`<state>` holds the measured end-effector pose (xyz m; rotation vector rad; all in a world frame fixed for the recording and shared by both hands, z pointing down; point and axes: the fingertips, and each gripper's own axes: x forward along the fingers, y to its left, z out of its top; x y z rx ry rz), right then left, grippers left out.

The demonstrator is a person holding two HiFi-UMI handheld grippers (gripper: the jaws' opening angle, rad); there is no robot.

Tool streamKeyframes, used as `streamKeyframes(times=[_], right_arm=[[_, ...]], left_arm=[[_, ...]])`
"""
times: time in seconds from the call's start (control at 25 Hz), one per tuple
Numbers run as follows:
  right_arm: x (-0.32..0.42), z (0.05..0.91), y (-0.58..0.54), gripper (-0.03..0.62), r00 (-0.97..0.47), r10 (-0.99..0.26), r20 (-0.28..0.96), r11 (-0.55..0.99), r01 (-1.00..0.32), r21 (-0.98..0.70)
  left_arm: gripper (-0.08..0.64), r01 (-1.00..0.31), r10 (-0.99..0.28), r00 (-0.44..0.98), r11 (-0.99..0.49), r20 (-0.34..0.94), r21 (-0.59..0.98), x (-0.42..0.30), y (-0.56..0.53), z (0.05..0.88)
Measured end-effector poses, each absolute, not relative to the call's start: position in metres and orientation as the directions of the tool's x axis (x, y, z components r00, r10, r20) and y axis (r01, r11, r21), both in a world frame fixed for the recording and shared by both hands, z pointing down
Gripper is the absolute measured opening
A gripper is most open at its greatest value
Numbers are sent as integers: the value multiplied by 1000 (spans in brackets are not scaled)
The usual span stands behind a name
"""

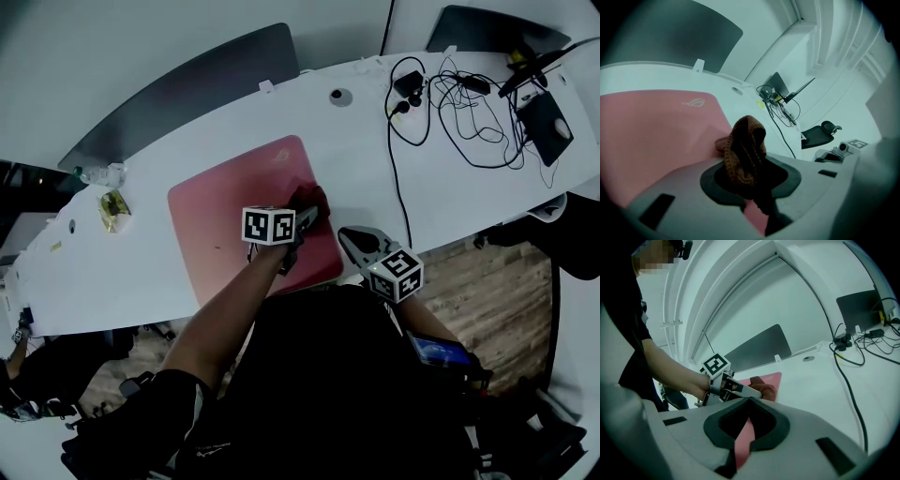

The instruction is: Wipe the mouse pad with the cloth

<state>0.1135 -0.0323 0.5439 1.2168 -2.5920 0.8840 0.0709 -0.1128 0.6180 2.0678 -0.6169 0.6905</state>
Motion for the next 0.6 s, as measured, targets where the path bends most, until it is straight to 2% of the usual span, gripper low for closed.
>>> streamKeyframes(times=[0.6], right_arm=[[97,549,-45,26,-742,-570,351,583,-667,-464]], left_arm=[[112,-722,-218,634,-509,742,468,36,-118,630]])
